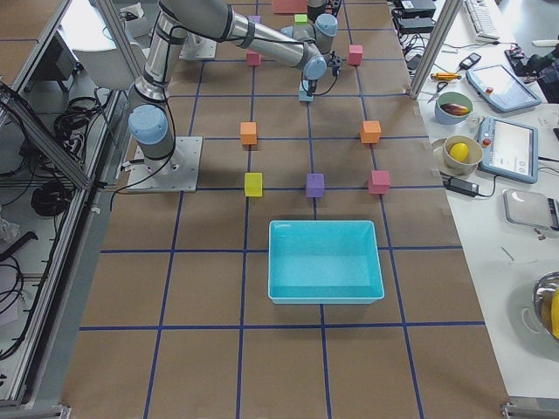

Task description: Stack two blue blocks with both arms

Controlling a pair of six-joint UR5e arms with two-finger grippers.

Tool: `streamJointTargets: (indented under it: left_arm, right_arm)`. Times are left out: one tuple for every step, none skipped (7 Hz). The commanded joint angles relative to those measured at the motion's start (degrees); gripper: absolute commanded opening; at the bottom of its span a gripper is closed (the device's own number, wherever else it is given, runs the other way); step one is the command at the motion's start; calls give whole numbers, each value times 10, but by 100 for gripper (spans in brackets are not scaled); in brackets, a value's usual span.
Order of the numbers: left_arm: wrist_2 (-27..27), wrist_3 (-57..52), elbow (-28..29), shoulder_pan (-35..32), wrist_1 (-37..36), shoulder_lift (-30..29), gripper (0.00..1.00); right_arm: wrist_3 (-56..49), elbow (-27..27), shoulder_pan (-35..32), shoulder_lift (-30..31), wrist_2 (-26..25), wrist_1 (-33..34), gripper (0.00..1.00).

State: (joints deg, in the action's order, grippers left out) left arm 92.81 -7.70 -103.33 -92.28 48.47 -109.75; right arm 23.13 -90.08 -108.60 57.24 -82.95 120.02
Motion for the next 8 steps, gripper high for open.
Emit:
streamJointTargets:
  left_arm:
    - [-3, 7, 5, -3, 8, 6, 13]
    - [-4, 12, 5, -3, 9, 8, 13]
    - [-5, 15, 5, -5, 9, 10, 13]
    - [-7, 31, 5, -8, 12, 11, 13]
    - [-9, 36, 6, -13, 11, 6, 12]
    - [-7, 58, 14, -29, 13, 5, 13]
    - [-7, 79, 17, -51, 22, 5, 12]
    - [-7, 105, 18, -69, 24, 3, 13]
  right_arm:
    - [-4, 0, -7, -6, -1, 14, 36]
    - [-36, -2, -6, -7, -7, 15, 97]
    - [-60, -1, -4, -4, -12, 13, 100]
    - [-60, 3, 0, -1, -12, 9, 100]
    - [-60, 3, 6, 7, -11, 7, 100]
    - [-58, 3, 10, 12, -11, 3, 100]
    - [-60, 4, 36, 36, -10, -22, 100]
    - [-87, 4, 86, 80, -2, -82, 100]
